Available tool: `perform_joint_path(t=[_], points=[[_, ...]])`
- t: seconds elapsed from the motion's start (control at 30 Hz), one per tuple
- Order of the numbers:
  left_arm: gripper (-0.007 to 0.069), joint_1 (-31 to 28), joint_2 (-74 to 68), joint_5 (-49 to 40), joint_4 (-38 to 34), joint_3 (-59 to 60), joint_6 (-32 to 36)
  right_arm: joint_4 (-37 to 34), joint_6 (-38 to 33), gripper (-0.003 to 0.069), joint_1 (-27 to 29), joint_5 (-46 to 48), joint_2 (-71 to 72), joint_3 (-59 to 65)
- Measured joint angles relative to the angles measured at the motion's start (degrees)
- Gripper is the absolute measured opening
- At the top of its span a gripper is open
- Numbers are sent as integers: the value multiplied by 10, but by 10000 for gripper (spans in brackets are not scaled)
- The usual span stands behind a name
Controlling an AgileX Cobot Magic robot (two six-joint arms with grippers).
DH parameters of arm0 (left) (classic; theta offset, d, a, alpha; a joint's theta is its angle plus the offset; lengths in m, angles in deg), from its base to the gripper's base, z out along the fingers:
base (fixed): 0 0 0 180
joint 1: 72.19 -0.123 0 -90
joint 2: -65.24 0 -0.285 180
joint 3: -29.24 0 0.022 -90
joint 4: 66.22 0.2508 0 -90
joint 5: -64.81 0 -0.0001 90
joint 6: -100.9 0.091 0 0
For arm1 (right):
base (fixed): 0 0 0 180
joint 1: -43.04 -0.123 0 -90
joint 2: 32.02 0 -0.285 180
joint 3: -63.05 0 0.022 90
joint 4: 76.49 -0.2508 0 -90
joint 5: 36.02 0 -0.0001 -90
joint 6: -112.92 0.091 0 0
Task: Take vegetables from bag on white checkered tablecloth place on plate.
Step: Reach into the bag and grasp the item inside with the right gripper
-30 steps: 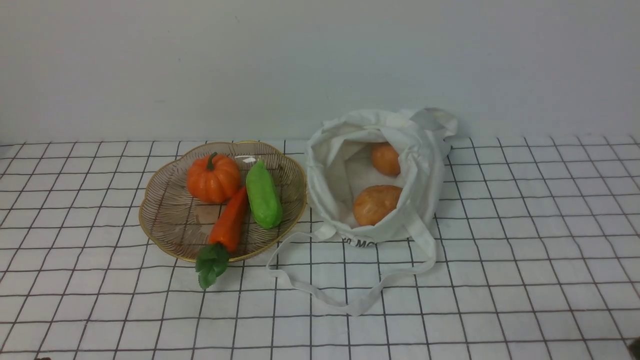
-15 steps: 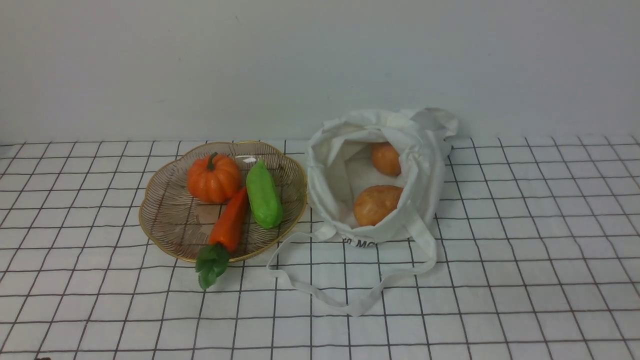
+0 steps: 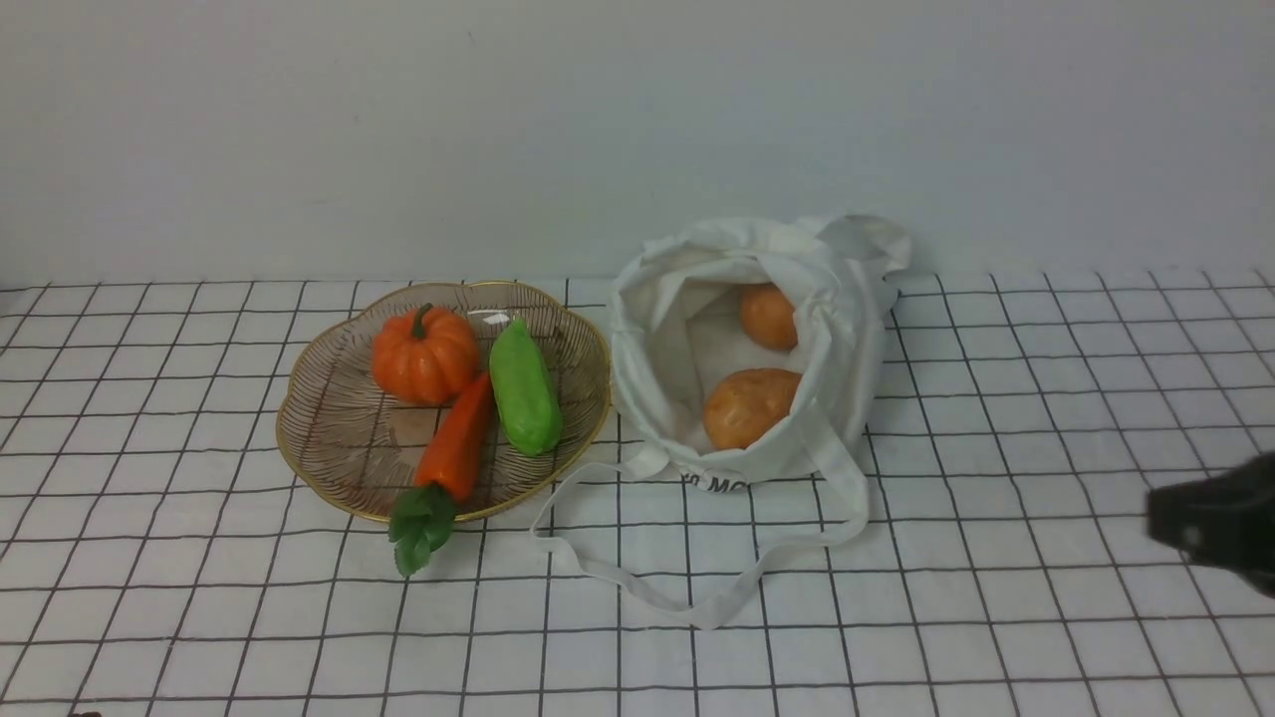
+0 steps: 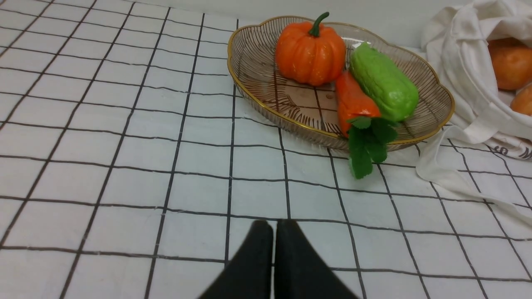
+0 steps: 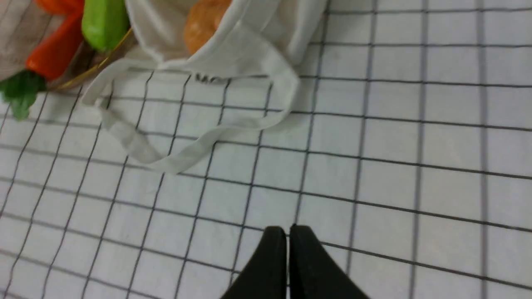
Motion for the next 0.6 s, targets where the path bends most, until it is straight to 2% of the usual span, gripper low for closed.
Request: perform_joint_path(t=[0.1,0.2,0.33,0.5,0.6], points=[[-8,0,0,0,0,0,0,-28,-42,47,-39,-2,-99,-41],[-8,0,0,0,0,0,0,-8,-40,105,-91,-6,-211,-113],[-8,0,0,0,0,0,0,75,4,197,-148,5,-341,-238],[-8,0,0,0,0,0,0,190,86,287,-196,58,-452,-397],[-8,0,0,0,0,0,0,234,113,332,-211,86,-504,-460]])
